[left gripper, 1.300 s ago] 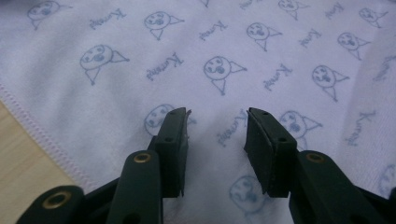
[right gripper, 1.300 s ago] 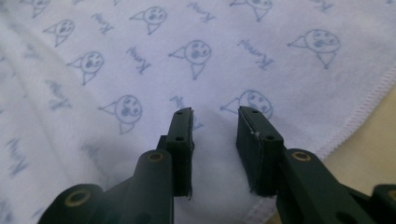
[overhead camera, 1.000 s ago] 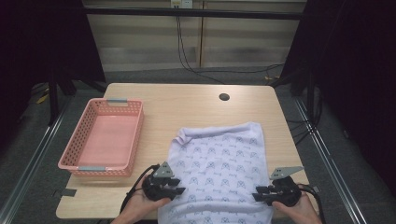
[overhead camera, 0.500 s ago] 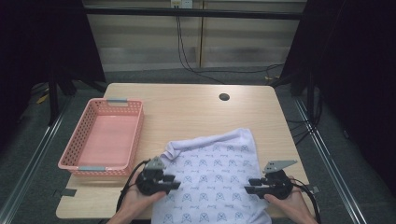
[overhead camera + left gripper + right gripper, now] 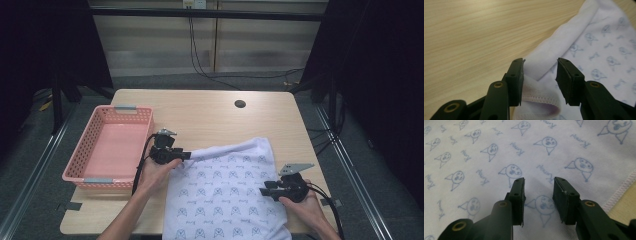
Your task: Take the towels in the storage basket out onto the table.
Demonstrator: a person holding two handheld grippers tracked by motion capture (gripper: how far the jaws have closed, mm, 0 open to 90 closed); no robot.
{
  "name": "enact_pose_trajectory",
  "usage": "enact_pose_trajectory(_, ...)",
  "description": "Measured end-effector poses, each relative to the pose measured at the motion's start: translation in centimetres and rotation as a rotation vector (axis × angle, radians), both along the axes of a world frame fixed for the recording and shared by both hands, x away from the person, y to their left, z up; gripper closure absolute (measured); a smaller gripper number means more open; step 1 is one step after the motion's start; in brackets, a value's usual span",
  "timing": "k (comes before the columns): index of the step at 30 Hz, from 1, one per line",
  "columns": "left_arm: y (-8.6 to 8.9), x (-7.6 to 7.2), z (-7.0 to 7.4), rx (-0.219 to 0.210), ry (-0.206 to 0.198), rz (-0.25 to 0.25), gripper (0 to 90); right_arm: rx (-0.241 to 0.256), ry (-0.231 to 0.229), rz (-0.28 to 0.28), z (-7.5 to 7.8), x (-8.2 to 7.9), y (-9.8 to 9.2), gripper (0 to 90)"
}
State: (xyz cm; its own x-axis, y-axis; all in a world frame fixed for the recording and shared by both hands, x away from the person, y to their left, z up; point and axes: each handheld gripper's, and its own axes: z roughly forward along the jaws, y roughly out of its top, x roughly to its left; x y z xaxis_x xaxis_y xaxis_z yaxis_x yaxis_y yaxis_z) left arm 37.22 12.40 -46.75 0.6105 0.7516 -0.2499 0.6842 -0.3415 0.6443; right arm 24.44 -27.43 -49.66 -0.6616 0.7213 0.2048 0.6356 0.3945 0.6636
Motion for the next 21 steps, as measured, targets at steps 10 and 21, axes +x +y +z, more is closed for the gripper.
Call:
enact_pose_trajectory(10,-0.4,1.8,-0.9,0.036,0.113,0.002,86.9,0.002,-0.003,0.003,0.0,0.0,0.0,62.4)
enact_pose_trajectory(21,0.8,2.9,3.0,-0.069,-0.143,0.108,67.6,0.001,0.014,-0.010,0.1,-0.3,-0.3,62.3)
